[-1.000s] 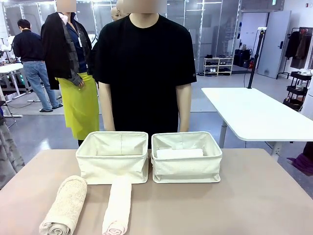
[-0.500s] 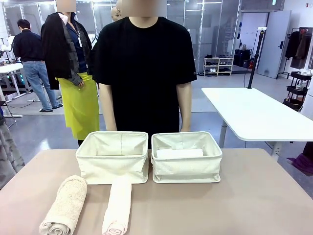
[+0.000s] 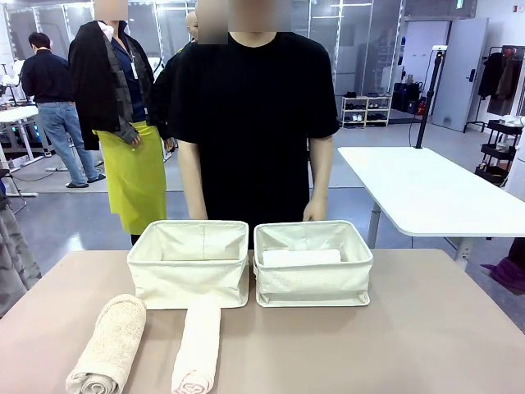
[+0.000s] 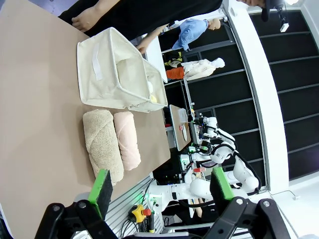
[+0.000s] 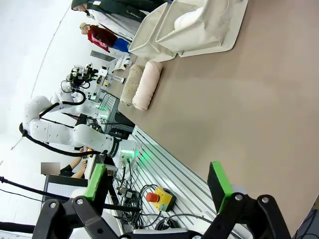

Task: Divide the towels into two baskets.
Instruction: Pick up one hotel-folded towel from the bottom of the table and place it in the Fabric basket indicated by the person.

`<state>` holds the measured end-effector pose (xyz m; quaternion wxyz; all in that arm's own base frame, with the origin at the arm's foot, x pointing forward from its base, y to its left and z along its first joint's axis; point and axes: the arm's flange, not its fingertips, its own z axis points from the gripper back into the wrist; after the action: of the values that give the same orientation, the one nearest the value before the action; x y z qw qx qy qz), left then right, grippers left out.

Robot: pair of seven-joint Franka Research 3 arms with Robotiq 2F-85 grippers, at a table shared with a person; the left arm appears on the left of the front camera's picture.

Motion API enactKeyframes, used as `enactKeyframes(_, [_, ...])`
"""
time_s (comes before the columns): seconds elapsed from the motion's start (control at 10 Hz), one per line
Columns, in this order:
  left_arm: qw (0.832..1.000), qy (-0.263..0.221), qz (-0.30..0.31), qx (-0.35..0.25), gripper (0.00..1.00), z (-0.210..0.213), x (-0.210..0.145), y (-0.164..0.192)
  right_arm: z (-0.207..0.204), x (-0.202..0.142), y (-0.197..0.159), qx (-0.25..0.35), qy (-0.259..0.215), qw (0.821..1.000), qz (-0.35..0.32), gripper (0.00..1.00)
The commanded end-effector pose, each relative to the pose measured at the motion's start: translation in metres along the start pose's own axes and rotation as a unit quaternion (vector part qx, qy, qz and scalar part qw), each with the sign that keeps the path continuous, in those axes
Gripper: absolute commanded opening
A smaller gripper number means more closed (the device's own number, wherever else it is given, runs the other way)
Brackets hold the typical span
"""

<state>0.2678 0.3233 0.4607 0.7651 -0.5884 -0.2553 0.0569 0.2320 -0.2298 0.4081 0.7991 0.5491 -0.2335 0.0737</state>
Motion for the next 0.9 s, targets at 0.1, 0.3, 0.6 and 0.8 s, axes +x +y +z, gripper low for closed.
enactKeyframes(0.1, [1.0, -0.003, -0.004, -0.004, 1.0, 0.003, -0.0013, -0.0022, 0.0011, -0.0012, 0.0053, 0.003, -0.004, 1.0, 0.007, 1.0])
enactKeyframes(0.3, [1.0, -0.003, -0.004, -0.004, 1.0, 0.003, -0.0013, -0.0022, 0.0011, -0.0012, 0.0053, 0.003, -0.004, 1.0, 0.007, 1.0])
enactKeyframes(0.6, [1.0, -0.003, -0.004, -0.004, 1.0, 0.003, -0.0013, -0.0022, 0.0011, -0.0012, 0.0053, 0.003, -0.004, 1.0, 0.007, 1.0])
enactKeyframes(0.8, [1.0, -0.003, -0.004, -0.004, 1.0, 0.003, -0.0013, -0.0022, 0.0011, -0.0012, 0.0053, 0.003, -0.004, 1.0, 0.007, 1.0])
